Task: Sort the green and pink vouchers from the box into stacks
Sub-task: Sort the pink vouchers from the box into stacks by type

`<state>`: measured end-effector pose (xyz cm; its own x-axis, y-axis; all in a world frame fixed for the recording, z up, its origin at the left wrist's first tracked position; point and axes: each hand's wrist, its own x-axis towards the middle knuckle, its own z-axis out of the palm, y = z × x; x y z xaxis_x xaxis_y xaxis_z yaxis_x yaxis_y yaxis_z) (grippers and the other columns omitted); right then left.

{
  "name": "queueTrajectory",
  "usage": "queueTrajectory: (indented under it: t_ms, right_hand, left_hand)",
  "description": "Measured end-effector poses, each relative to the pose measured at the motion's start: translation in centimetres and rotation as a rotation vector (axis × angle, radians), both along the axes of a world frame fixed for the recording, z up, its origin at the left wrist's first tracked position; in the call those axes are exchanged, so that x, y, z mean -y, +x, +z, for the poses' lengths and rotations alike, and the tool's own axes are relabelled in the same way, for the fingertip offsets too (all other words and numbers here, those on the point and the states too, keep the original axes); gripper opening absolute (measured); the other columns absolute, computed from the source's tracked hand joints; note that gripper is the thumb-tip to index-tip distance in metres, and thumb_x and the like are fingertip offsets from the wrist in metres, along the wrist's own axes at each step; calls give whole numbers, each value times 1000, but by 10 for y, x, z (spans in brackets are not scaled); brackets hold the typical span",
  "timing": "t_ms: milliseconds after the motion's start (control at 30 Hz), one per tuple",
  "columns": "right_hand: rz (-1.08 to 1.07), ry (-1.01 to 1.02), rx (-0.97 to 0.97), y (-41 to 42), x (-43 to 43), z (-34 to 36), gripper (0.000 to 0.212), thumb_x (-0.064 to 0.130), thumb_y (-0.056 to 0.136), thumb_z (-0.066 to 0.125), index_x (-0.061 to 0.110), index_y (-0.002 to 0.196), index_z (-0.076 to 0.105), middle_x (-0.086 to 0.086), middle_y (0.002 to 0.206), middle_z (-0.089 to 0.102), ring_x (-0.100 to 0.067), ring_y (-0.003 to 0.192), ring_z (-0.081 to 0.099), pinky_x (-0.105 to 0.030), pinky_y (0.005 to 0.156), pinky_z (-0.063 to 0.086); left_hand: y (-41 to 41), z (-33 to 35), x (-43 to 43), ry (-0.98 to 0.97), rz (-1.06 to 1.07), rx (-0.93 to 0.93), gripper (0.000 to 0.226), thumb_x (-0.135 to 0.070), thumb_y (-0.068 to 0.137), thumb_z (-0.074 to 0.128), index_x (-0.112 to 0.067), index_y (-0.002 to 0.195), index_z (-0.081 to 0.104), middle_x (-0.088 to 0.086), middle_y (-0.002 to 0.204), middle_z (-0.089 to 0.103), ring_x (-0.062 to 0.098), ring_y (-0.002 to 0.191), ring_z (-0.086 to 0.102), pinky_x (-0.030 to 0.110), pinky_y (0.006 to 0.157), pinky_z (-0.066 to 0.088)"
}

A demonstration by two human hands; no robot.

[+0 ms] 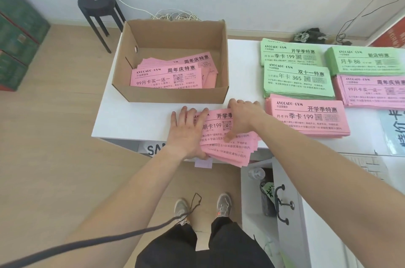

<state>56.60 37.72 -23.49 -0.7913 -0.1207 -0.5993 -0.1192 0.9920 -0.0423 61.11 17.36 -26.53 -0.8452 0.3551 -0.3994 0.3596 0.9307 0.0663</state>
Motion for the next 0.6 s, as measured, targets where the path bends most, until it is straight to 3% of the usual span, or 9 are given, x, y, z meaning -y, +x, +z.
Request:
queueTrajectory:
  t_ms: [233, 400, 600]
  right_hand:
    - [-21, -38, 142, -19, 2, 10, 75, 70, 57, 86, 24, 110, 58, 7, 102, 65, -21, 97, 63, -37, 83, 53]
    - [-43, -82, 144, -24, 2, 12, 55, 56, 69, 86, 20, 105, 64, 3, 101, 68, -22, 95, 64, -32, 76, 49]
    - [-104, -120, 251, -30, -8, 17, 44, 40, 71, 89, 18, 103, 70, 3, 100, 72, -21, 95, 68, -36, 86, 55]
  left_hand:
    - [-4, 3, -5, -41, 112, 17, 145, -80, 54, 76, -24, 157, -10, 13, 157, 10, 42, 150, -3, 65, 120, 0]
    - [0, 0, -1, -27, 171, 10, 141, -82, 54, 73, -23, 157, -3, 15, 154, 12, 44, 148, 0, 65, 119, 3]
    - [3, -4, -6, -16, 151, -11, 136, -80, 54, 73, -23, 155, 2, 15, 154, 11, 43, 149, -3, 64, 120, 1]
